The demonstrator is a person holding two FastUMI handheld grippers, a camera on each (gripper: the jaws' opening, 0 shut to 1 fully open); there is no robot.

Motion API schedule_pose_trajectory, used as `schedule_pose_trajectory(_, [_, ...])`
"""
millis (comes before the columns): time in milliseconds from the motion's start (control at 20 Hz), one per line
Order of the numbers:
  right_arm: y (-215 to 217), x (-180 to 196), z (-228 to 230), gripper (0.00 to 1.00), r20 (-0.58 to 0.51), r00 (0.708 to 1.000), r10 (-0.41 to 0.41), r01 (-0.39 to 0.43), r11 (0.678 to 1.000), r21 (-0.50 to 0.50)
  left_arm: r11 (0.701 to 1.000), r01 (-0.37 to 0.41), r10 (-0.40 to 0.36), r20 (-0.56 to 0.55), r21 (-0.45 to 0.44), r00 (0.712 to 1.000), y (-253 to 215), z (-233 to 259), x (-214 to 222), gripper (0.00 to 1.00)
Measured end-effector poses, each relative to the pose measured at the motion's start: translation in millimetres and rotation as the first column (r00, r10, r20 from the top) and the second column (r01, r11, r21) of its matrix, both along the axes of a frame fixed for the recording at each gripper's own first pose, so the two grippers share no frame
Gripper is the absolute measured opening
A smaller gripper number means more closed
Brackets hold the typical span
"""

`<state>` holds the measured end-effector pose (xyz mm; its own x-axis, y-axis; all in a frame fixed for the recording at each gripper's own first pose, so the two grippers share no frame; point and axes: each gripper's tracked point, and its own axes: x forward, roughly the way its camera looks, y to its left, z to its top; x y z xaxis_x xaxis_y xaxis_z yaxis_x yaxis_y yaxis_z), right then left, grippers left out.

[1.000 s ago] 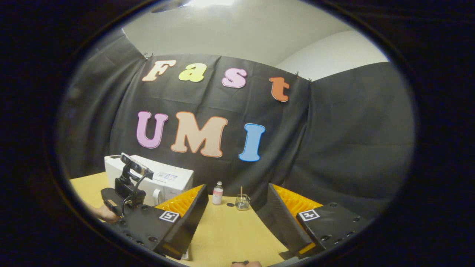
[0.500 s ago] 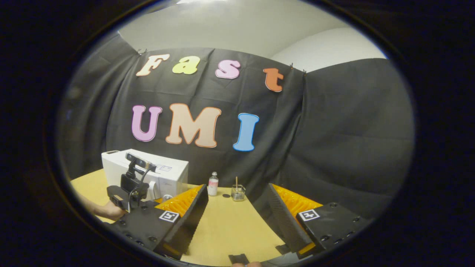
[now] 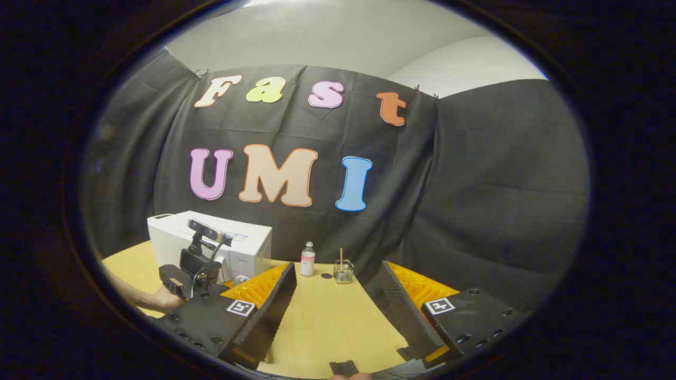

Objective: Open the microwave oven with the left hand, put the food in, and close the microwave oven.

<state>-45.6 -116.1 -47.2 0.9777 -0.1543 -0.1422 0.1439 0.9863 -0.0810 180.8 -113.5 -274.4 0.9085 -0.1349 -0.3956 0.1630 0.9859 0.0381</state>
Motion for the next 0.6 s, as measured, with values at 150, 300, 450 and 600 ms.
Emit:
schedule_pose_trajectory(150, [-0.8,1.4,-6.7,0.97,-0.024,1.000,0.000,0.001,1.000,0.019,0.999,-0.017,0.016,-0.013,-0.037,1.000,2.0,-1.1,0.5,0.30])
schedule_pose_trajectory(300, [-0.8,1.7,-6.7,0.97,-0.025,1.000,0.002,-0.002,1.000,0.026,0.997,-0.014,0.013,-0.023,-0.076,1.000,-0.5,-2.4,-2.4,0.24])
schedule_pose_trajectory(450, [4.0,5.2,-9.4,0.97,-0.033,0.999,0.015,-0.014,0.999,0.035,1.000,0.008,-0.009,-0.017,-0.030,1.000,0.3,-2.7,-3.2,0.17])
schedule_pose_trajectory(600, [11.5,8.3,-9.5,0.97,-0.029,0.999,0.033,-0.032,0.999,0.038,0.998,0.027,-0.029,-0.027,-0.052,0.999,-0.3,-1.4,-4.4,0.12])
